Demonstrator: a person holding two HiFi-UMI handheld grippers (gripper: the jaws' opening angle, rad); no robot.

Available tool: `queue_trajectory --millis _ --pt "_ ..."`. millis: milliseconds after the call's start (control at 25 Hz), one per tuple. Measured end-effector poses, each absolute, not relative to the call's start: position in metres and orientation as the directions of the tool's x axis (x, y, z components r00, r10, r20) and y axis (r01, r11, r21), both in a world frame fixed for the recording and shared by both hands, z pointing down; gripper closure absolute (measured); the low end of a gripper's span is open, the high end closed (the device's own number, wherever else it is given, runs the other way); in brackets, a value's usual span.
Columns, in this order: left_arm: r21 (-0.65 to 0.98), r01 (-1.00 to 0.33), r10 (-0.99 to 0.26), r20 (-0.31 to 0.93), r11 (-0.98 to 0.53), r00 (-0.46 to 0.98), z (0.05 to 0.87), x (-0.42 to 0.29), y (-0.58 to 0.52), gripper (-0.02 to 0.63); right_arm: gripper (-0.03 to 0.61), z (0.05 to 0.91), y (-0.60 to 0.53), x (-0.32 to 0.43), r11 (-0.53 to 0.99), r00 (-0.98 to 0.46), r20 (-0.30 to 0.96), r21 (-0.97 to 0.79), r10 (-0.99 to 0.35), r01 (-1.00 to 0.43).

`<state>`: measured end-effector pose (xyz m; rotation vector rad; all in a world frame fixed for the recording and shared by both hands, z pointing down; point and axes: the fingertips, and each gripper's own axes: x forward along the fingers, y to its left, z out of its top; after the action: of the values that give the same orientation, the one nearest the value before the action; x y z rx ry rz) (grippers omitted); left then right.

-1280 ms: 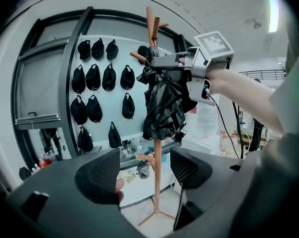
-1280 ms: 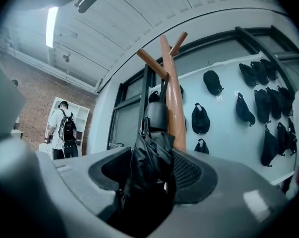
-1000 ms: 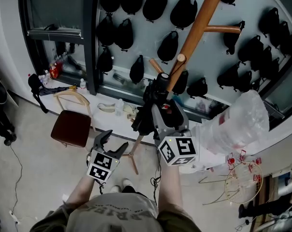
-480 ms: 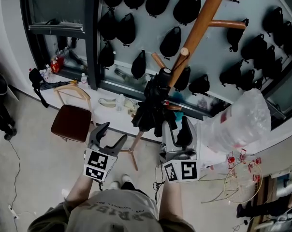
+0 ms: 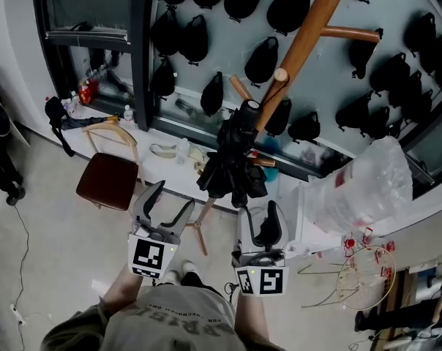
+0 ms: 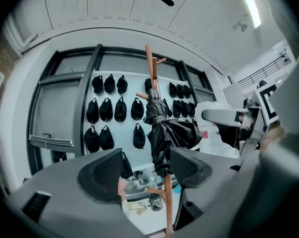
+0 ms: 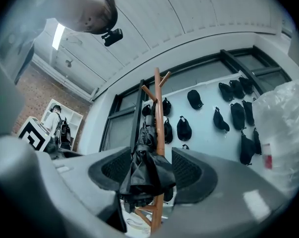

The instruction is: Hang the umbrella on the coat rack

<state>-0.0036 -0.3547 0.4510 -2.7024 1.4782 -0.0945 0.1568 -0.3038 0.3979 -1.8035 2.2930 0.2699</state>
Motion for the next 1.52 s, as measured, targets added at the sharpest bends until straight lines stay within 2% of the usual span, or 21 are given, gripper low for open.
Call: queue_trajectory --millis 120,320,360,440,560,680,720,1520 --pt "-0.091 -0.855 -0.859 0.003 -0.511 0.513 0.449 -0.005 -0.352 0.316 0.333 0.402 -0.295 0.156 0.220 -0.221 -0.276 0.037 -0.935 -0.975" --pt "-0.076 -0.877 -0.871 -0.105 -0.474 0.480 0.428 -0.009 -0.348 0.450 0.360 0.401 -0.284 0.155 0.190 -0.199 -0.280 0.061 -0.939 -0.980" --pt "-0.068 -0.882 -0.874 -0.117 -0.466 0.471 0.425 -0.009 -0.347 0.476 0.415 0.400 -0.283 0.155 0.179 -0.191 -0.283 0.067 -0.940 -0.982" --pt "-0.054 -0.893 -0.882 -0.138 -0.447 0.450 0.421 -0.011 -0.346 0.534 0.467 0.399 -0.281 0.157 0.162 -0.177 -0.285 0.074 -0.942 -0.984" --pt "-0.040 -0.901 -0.888 -0.159 -0.431 0.432 0.417 -0.012 -0.344 0.580 0.533 0.400 -0.280 0.161 0.143 -0.156 -0.285 0.067 -0.946 -0.987" --pt "-0.027 -0.903 -0.889 -0.166 -0.428 0.427 0.415 -0.013 -0.344 0.597 0.550 0.399 -0.280 0.163 0.126 -0.139 -0.282 0.063 -0.949 -0.990" --pt "-0.022 -0.903 -0.888 -0.171 -0.429 0.426 0.414 -0.013 -0.344 0.601 0.577 0.399 -0.281 0.163 0.119 -0.132 -0.276 0.061 -0.952 -0.991" --pt "-0.033 -0.884 -0.861 -0.212 -0.467 0.463 0.402 -0.008 -0.349 0.603 0.580 0.390 -0.290 0.164 0.076 -0.093 -0.282 0.071 -0.955 -0.995"
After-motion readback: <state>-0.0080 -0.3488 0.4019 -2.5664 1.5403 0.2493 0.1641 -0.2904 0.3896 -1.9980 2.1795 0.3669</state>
